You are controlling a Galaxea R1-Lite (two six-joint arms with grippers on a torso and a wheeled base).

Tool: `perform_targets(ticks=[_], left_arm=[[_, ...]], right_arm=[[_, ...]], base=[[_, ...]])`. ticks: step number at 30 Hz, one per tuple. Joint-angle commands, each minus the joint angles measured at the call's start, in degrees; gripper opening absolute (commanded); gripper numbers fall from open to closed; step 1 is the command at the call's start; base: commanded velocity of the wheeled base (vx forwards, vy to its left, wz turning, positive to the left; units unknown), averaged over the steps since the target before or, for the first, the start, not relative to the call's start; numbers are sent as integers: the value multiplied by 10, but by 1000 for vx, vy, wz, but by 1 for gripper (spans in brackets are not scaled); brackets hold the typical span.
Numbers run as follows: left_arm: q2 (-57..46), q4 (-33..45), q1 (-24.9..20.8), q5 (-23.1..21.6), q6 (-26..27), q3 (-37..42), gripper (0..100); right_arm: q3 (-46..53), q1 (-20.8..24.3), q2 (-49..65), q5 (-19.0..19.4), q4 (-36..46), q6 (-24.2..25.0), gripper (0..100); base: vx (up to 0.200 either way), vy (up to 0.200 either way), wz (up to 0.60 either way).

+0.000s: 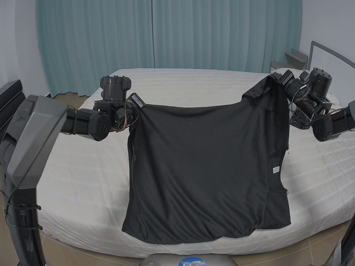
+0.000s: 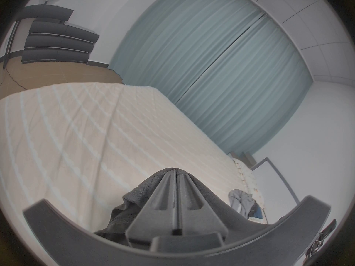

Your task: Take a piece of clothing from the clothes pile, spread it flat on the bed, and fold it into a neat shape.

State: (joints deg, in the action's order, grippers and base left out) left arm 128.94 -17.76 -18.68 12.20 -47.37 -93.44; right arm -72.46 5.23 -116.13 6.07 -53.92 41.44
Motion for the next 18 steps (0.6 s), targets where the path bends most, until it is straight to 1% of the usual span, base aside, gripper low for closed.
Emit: perform_targets(ticks=[1,3,5,6,9,13,14,16,17,18], left_arm=[[97,-3,2,4,0,-34,0],[117,-14,0,5,0,-37,0],[118,-15,0,5,0,-37,0],[144,-37,-4,6,1,-37,0],[162,-54,-6,12,3,-38,0],[171,-53,-6,14,1,-40,0],[173,-53,-7,14,1,-40,0],[182,-52,-7,13,1,-40,0],[185,-52,-7,14,0,-41,100],[187,-52,-7,14,0,-40,100]], right_arm=[[-8,5,-103,-15,-15,0,0],[-9,9,-125,-29,-22,0,0],[-9,9,-127,-30,-22,0,0],[-8,13,-157,-43,-36,-2,0],[-7,13,-178,-45,-38,-7,0],[-7,13,-205,-50,-35,-9,0],[-7,13,-208,-51,-35,-10,100],[-4,13,-228,-52,-37,-22,100],[-4,13,-237,-53,-38,-27,100],[-4,13,-241,-54,-39,-27,100]], base=[[0,0,0],[0,0,0],[0,0,0],[0,0,0],[0,0,0],[0,0,0],[0,0,0],[0,0,0],[0,0,0],[0,0,0]])
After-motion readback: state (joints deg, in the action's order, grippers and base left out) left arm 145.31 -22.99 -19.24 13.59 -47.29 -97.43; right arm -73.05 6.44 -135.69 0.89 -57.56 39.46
